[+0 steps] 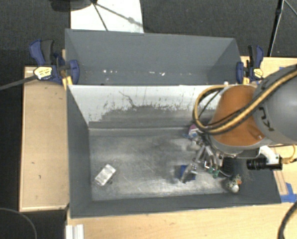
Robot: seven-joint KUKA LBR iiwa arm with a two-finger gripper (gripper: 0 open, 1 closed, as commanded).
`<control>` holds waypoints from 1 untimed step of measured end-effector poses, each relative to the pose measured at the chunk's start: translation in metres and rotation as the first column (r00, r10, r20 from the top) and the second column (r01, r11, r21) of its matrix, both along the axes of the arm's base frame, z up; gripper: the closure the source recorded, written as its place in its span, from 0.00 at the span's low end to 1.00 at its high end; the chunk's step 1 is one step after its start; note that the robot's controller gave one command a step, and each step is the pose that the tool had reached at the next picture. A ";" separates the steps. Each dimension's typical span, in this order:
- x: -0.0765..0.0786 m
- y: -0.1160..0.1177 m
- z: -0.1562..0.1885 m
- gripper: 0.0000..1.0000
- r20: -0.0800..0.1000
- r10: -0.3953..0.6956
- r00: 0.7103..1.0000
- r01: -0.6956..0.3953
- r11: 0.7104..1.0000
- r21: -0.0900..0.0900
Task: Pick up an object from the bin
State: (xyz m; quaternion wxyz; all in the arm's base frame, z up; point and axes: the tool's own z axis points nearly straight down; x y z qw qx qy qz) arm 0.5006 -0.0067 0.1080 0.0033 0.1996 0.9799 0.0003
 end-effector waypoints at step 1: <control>-0.006 0.015 -0.036 0.00 0.001 -0.074 0.997 0.074 0.997 0.002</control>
Offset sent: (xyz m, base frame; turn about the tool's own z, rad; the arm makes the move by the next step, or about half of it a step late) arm -0.0082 0.0148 -0.0380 0.0743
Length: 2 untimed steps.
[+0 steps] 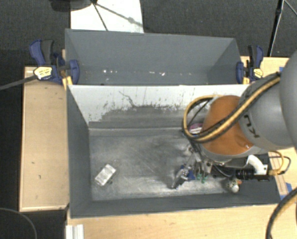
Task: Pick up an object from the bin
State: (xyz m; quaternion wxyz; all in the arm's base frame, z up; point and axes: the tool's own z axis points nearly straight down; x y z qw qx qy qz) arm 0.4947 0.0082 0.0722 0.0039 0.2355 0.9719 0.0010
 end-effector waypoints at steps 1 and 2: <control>-0.004 -0.032 0.000 0.00 -0.003 -0.199 0.980 0.199 0.980 0.003; -0.001 -0.034 0.003 1.00 0.008 -0.200 0.980 0.200 0.980 0.002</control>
Offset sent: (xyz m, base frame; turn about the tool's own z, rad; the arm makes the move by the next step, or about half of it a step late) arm -0.0061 -0.0331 -0.0022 0.2037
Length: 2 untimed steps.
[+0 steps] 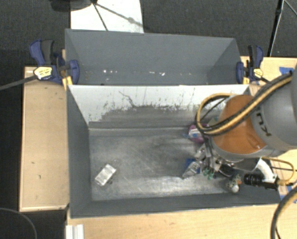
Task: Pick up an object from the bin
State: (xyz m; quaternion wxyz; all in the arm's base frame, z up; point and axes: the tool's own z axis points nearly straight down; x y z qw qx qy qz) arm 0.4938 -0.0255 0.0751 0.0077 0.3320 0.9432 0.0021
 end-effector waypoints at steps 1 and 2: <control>0.001 0.000 0.003 1.00 -0.012 0.004 1.000 -0.004 1.000 0.001; 0.003 0.000 0.113 1.00 -0.007 0.009 1.000 -0.009 1.000 0.001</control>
Offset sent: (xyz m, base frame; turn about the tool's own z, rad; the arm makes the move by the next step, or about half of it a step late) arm -0.0001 0.0000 0.0019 -0.0001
